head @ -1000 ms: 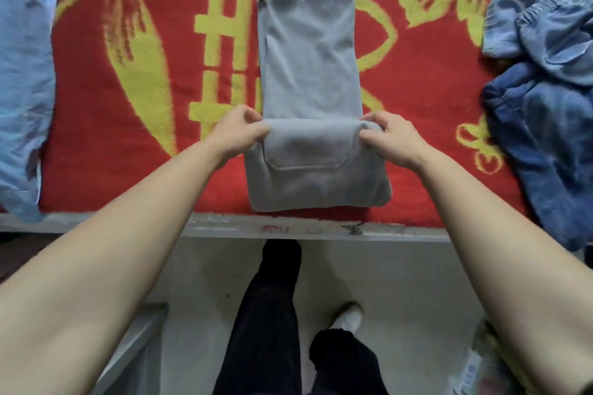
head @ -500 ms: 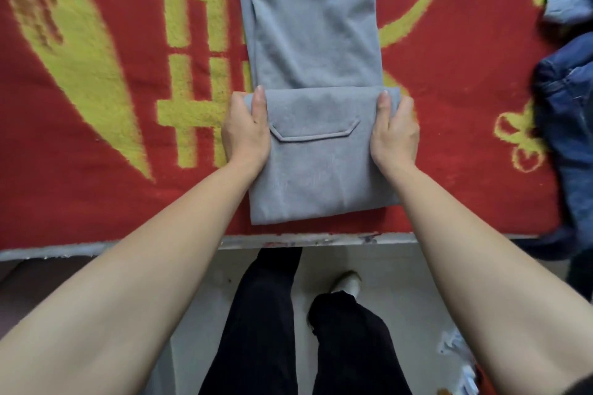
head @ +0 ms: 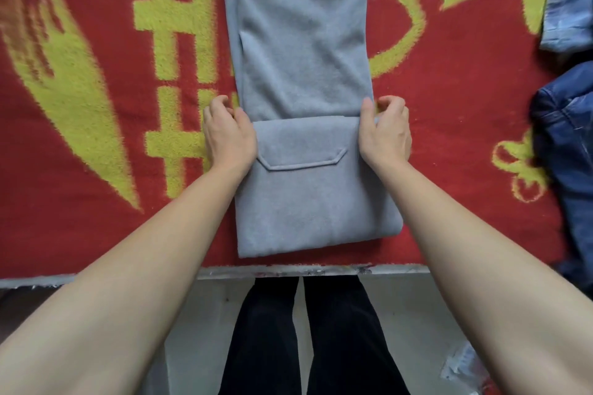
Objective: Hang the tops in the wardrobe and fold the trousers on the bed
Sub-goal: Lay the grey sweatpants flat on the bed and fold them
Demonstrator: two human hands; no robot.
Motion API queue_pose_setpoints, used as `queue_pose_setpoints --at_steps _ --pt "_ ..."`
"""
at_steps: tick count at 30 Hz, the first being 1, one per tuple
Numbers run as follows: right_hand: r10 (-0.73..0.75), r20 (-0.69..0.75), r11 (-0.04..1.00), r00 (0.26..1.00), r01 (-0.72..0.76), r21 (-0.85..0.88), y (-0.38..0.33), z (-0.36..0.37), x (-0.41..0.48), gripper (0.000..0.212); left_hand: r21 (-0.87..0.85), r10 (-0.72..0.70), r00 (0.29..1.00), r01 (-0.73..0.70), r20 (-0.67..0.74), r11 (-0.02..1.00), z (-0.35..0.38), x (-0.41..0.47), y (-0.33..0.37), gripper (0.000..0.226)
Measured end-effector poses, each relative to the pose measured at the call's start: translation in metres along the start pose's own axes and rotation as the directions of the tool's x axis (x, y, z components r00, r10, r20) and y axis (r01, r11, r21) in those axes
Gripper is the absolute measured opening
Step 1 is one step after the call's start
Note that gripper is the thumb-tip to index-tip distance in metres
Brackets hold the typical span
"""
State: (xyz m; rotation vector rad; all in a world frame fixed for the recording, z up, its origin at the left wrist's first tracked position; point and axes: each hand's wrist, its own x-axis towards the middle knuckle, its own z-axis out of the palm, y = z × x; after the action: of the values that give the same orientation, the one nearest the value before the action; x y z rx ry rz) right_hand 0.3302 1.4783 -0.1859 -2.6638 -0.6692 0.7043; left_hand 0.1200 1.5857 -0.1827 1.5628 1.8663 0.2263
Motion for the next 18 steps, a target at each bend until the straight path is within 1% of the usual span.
queue_pose_setpoints --at_steps 2,3,5,6,8,10,11,12,13,14,15,16,17,18 --pt "-0.007 0.055 0.993 0.998 0.0 0.12 -0.024 -0.007 0.033 0.051 -0.078 -0.097 0.995 0.098 0.017 0.992 -0.001 0.029 0.022 0.044" --pt "0.0 0.082 0.984 0.997 -0.015 0.178 -0.037 -0.01 0.052 0.053 -0.092 -0.119 0.992 0.121 0.028 0.988 -0.001 0.046 0.032 0.046" --pt "0.003 0.157 0.954 0.988 -0.05 0.296 -0.068 -0.016 0.088 0.055 -0.12 -0.132 0.991 0.135 0.036 0.984 0.001 0.079 0.055 0.051" --pt "-0.007 0.206 0.933 0.979 -0.067 0.354 -0.083 -0.018 0.103 0.052 -0.148 -0.133 0.99 0.137 0.037 0.98 0.002 0.093 0.065 0.053" --pt "-0.057 0.301 0.905 0.952 -0.077 0.417 -0.107 -0.02 0.127 0.04 -0.222 -0.127 0.991 0.131 0.036 0.966 0.008 0.117 0.083 0.06" --pt "-0.097 0.383 0.875 0.918 -0.105 0.473 -0.124 -0.02 0.145 0.042 -0.217 -0.106 0.994 0.108 0.019 0.97 0.01 0.132 0.096 0.064" --pt "-0.099 0.415 0.853 0.904 -0.137 0.503 -0.132 -0.021 0.151 0.049 -0.161 -0.081 0.997 0.08 -0.004 0.984 0.01 0.138 0.101 0.061" --pt "-0.096 0.439 0.834 0.893 -0.169 0.525 -0.138 -0.022 0.156 0.056 -0.088 -0.047 0.998 0.044 -0.032 0.995 0.01 0.143 0.105 0.052" --pt "-0.089 0.459 0.822 0.884 -0.195 0.536 -0.143 -0.023 0.16 0.063 -0.029 -0.013 0.998 0.011 -0.056 1.0 0.008 0.146 0.108 0.039" --pt "-0.087 0.477 0.816 0.875 -0.212 0.537 -0.147 -0.027 0.162 0.068 -0.014 0.007 0.997 -0.008 -0.072 1.0 0.006 0.148 0.109 0.028" --pt "-0.092 0.496 0.813 0.863 -0.222 0.538 -0.149 -0.032 0.163 0.069 -0.063 0.017 0.997 -0.022 -0.075 0.998 0.003 0.148 0.109 0.024" --pt "-0.106 0.518 0.808 0.849 -0.23 0.543 -0.151 -0.037 0.164 0.067 -0.192 0.006 0.998 -0.016 -0.055 0.981 0.001 0.148 0.109 0.026" --pt "-0.126 0.548 0.802 0.827 -0.24 0.547 -0.151 -0.046 0.164 0.062 -0.366 -0.027 1.0 0.023 -0.006 0.93 -0.002 0.144 0.111 0.025" --pt "-0.153 0.582 0.798 0.799 -0.248 0.549 -0.151 -0.054 0.163 0.056 -0.51 -0.047 0.997 0.072 0.061 0.857 -0.006 0.139 0.112 0.022"
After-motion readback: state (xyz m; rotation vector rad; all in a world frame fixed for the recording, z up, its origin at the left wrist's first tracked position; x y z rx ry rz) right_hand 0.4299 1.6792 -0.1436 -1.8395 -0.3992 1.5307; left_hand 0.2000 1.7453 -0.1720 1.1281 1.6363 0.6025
